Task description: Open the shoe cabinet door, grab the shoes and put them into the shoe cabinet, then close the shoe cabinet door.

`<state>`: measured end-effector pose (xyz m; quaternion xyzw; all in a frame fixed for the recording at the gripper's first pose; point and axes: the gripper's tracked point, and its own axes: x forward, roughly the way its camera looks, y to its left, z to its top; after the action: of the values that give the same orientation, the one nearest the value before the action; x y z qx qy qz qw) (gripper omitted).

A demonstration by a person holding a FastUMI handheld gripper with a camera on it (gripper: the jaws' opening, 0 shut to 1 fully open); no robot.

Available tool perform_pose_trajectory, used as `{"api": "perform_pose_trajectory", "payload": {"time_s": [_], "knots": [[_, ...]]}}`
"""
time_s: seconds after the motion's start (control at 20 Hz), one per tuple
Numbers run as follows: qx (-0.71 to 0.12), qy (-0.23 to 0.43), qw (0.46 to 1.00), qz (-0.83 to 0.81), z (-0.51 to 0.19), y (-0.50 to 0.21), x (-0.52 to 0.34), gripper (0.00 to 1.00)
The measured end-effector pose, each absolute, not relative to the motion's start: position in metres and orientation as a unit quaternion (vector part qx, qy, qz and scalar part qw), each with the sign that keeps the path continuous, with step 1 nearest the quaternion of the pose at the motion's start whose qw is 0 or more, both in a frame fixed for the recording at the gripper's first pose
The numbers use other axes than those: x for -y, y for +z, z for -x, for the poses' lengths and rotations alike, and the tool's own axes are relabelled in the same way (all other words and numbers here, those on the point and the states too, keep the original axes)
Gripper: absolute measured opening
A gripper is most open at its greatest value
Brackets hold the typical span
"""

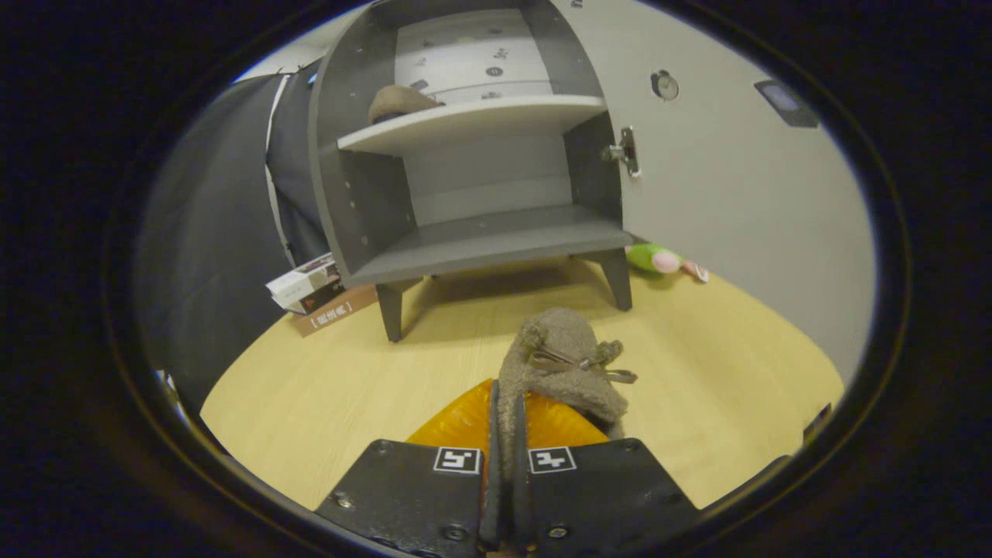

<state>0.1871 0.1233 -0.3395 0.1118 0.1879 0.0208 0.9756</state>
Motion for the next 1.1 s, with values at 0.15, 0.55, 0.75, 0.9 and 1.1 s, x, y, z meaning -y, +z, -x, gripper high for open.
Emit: {"api": "perform_pose_trajectory", "payload": {"time_s": [0.15,0.55,0.75,0.9,1.1], "knots": [[-0.144,0.03,0.983,-0.107,-0.171,-0.291,-0.12,0.1],[-0.052,0.052,0.994,-0.079,-0.125,-0.17,-0.117,0.1],[-0.015,0.055,0.997,-0.055,-0.113,-0.111,-0.115,0.1],[0.001,0.058,0.997,-0.051,-0.106,-0.077,-0.114,0.1],[0.012,0.068,0.997,-0.042,-0.107,-0.036,-0.117,0.1]]}}
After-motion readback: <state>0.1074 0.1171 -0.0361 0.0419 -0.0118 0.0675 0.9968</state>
